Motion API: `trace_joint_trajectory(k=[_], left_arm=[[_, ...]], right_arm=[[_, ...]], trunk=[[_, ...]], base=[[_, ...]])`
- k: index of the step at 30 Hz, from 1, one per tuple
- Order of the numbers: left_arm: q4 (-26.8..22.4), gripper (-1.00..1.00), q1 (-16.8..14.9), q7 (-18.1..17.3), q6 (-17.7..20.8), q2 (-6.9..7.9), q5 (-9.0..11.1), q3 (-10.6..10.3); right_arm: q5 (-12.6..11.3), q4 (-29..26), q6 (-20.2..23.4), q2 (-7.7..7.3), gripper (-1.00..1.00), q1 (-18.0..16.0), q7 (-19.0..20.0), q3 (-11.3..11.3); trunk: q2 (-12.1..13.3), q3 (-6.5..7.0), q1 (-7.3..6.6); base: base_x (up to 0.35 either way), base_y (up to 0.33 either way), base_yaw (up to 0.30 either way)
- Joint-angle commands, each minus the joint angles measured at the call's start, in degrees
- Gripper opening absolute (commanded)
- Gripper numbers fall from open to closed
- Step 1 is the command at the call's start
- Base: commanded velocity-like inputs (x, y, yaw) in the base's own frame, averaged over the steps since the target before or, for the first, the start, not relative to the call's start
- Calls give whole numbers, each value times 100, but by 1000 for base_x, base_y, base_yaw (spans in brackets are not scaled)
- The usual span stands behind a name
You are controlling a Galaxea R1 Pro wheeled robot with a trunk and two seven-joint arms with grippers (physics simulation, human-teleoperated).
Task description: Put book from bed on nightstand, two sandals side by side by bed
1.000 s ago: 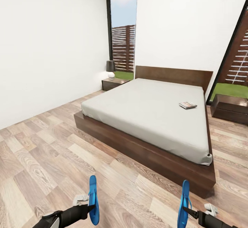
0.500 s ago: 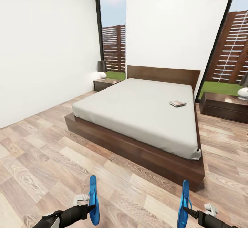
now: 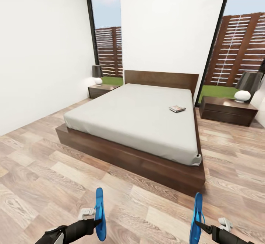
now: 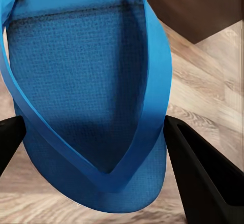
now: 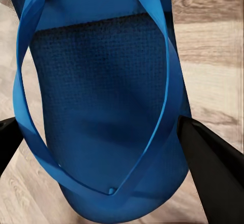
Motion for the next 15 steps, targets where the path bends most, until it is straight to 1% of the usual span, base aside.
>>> trace_joint_trajectory(k=[1, 15], left_arm=[[-8, -100, 3, -12, 50, 6, 53, -25], [-8, -100, 3, -12, 50, 1, 53, -25]], right_arm=[[-37, 3, 61, 0, -100, -4, 21, -5], [-37, 2, 61, 0, -100, -4, 21, -5]], trunk=[[-2, -5, -1], [-2, -5, -1]], base=[[0, 0, -286], [0, 0, -298]])
